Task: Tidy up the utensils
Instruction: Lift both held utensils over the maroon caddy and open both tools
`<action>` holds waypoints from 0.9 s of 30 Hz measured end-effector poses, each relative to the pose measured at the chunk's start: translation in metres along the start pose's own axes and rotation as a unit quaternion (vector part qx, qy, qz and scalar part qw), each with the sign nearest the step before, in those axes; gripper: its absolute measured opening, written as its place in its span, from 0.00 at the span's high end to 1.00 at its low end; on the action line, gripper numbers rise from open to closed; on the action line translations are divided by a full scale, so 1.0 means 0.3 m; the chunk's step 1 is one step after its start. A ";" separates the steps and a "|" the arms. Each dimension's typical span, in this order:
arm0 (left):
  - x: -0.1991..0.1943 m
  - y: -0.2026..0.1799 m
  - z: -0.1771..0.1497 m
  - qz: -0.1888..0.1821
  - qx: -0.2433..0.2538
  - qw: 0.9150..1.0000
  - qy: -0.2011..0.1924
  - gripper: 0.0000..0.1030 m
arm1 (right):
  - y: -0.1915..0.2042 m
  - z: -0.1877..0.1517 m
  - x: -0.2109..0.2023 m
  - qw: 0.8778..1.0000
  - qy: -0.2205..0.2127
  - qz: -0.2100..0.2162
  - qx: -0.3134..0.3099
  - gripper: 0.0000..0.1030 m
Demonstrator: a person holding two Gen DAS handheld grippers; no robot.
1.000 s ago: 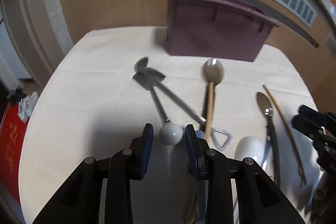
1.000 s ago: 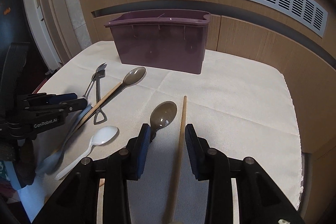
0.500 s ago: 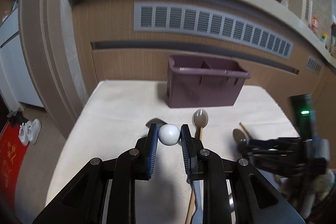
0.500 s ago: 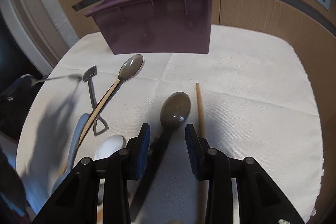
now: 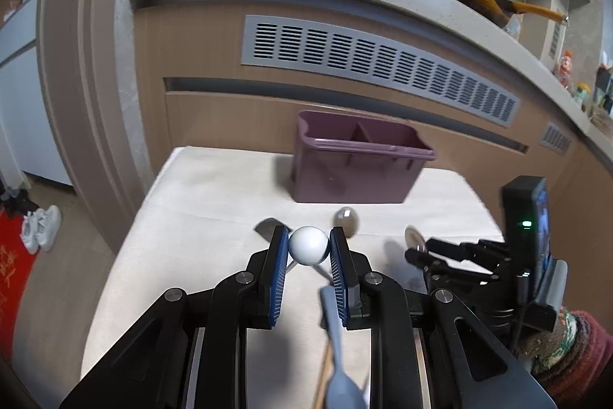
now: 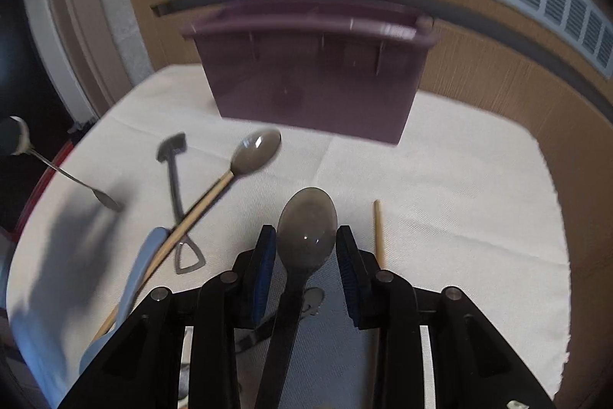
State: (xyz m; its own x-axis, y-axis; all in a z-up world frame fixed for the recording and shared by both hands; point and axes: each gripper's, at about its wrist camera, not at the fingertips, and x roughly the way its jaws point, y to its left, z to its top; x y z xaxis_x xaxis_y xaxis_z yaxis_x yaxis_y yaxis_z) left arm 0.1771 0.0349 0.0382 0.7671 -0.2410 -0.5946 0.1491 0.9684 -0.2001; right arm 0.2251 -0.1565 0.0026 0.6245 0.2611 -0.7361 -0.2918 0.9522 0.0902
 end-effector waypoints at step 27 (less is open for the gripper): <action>0.212 -0.082 0.569 -0.177 -0.022 0.982 -0.069 0.78 | -0.155 0.567 -0.213 0.960 -0.275 -0.055 -0.014 0.72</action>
State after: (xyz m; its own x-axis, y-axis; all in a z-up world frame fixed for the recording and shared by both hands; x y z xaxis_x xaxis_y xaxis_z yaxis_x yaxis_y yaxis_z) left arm 0.3287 0.0066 0.1382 0.7507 -0.5468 -0.3707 0.3958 0.8216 -0.4103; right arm 0.3219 -0.1905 0.1595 0.9381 0.2115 -0.2744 -0.2175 0.9760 0.0088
